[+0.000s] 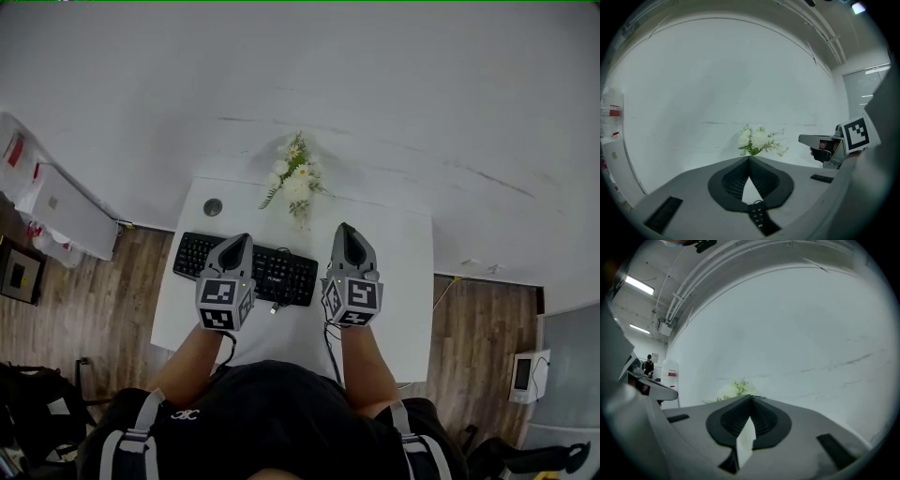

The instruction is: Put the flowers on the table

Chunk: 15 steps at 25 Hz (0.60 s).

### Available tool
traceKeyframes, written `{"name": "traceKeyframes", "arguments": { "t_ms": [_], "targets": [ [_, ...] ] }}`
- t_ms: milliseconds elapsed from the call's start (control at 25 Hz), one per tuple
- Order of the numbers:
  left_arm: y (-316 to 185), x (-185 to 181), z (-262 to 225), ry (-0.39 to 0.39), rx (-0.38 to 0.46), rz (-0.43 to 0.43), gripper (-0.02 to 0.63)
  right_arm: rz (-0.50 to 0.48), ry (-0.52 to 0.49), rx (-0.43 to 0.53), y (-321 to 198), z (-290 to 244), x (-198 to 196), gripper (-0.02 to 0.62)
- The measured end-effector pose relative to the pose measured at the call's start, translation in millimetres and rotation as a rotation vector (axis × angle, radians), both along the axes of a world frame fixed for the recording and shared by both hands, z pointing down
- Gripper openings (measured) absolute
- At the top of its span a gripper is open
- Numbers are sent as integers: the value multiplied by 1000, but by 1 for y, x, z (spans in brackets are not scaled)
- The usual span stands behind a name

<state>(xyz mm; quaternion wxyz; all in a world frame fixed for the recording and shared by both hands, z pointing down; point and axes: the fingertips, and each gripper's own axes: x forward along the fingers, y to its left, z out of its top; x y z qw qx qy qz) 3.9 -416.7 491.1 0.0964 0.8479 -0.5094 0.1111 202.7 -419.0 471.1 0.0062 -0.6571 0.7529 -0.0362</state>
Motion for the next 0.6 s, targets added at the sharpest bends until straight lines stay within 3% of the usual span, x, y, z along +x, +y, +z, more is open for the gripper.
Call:
{"name": "traceKeyframes", "arguments": {
  "t_ms": [240, 600],
  "targets": [
    [6, 21, -10, 18, 20, 49, 2, 56, -11, 39, 23, -28, 21, 0],
    [13, 31, -17, 27, 34, 73, 2, 66, 10, 41, 34, -29, 26, 0]
  ]
}}
